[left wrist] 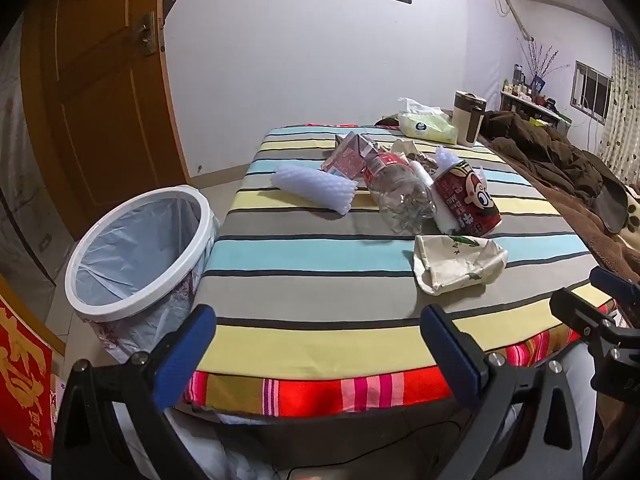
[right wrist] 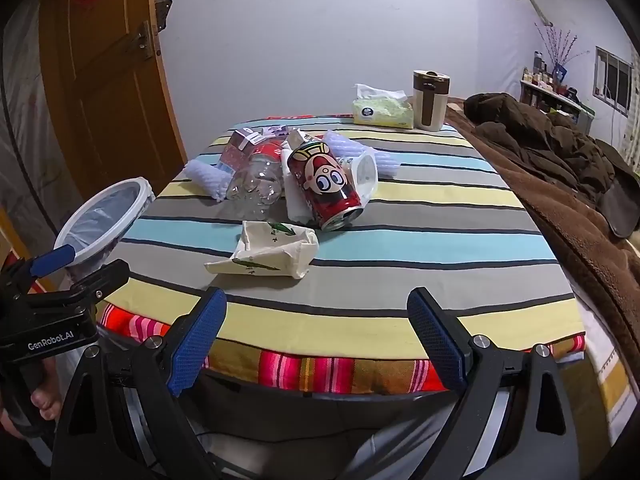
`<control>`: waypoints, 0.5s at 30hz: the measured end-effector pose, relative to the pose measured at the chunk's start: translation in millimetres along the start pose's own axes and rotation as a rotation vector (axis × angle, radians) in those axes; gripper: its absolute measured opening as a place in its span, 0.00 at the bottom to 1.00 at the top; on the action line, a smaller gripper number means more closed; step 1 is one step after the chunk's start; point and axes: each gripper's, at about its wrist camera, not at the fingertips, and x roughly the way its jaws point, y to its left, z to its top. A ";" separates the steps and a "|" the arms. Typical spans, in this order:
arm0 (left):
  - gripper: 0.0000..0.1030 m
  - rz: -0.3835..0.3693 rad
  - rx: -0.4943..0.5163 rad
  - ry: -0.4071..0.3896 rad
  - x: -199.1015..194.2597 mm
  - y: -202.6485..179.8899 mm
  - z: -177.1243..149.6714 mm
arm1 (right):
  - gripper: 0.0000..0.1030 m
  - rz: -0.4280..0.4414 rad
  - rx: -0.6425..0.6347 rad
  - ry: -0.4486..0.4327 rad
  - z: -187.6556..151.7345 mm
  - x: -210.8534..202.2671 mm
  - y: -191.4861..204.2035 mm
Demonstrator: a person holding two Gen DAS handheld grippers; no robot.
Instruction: Collect trash
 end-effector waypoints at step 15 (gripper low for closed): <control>1.00 -0.006 0.001 0.000 0.6 2.4 0.8 | 0.91 0.004 -0.009 0.004 2.8 1.0 2.3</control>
